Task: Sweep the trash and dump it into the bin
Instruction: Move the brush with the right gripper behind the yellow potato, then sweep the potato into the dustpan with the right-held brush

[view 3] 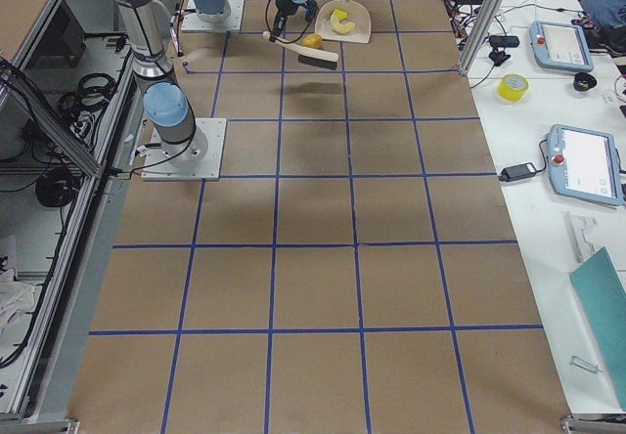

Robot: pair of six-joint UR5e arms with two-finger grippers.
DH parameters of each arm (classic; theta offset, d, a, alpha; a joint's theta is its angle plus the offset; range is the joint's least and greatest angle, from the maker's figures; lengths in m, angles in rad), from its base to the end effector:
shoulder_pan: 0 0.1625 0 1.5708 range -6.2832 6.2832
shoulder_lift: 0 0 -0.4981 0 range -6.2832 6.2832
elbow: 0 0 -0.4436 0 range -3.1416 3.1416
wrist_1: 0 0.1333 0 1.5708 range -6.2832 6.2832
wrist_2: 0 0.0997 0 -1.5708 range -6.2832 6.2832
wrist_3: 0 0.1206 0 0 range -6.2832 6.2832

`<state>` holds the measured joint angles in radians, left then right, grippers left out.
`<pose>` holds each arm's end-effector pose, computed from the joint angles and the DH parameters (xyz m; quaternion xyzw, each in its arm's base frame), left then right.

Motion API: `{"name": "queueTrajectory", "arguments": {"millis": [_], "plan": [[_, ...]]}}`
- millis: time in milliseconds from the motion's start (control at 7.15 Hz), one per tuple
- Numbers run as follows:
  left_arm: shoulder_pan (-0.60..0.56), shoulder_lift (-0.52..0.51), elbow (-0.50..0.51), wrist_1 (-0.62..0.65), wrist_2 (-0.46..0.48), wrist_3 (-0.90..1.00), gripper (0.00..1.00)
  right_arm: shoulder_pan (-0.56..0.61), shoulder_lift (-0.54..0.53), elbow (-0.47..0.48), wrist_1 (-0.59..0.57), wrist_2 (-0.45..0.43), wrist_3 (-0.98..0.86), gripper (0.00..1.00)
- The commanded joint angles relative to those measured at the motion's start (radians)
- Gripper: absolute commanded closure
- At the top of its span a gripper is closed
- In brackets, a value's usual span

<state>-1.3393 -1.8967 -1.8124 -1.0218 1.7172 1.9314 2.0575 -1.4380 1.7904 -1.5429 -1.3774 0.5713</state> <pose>0.0322 -0.6407 0.2748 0.7496 0.6577 0.0689 0.0262 0.3866 -0.3961 0.3562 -0.0596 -0.9757 -0.2103 0.0131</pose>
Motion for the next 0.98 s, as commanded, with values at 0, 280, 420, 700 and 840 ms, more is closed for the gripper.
{"name": "queueTrajectory", "arguments": {"millis": [0, 280, 420, 700, 840], "plan": [[-0.001, 0.088, -0.118, 0.023, 0.007, -0.002, 0.95, 0.074, 0.004, 0.05, -0.101, 0.011, 0.056, 1.0], [-0.005, 0.108, -0.189, 0.075, 0.009, -0.034, 0.95, 0.11, 0.031, 0.066, -0.141, 0.042, 0.1, 1.0], [-0.006, 0.113, -0.195, 0.08, 0.013, -0.037, 0.95, 0.133, 0.066, 0.066, -0.19, 0.088, 0.149, 1.0], [-0.014, 0.119, -0.199, 0.08, 0.015, -0.049, 0.95, 0.165, 0.145, 0.058, -0.293, 0.095, 0.191, 1.0], [-0.014, 0.119, -0.199, 0.078, 0.015, -0.051, 0.95, 0.167, 0.171, 0.05, -0.342, 0.1, 0.196, 1.0]]}}
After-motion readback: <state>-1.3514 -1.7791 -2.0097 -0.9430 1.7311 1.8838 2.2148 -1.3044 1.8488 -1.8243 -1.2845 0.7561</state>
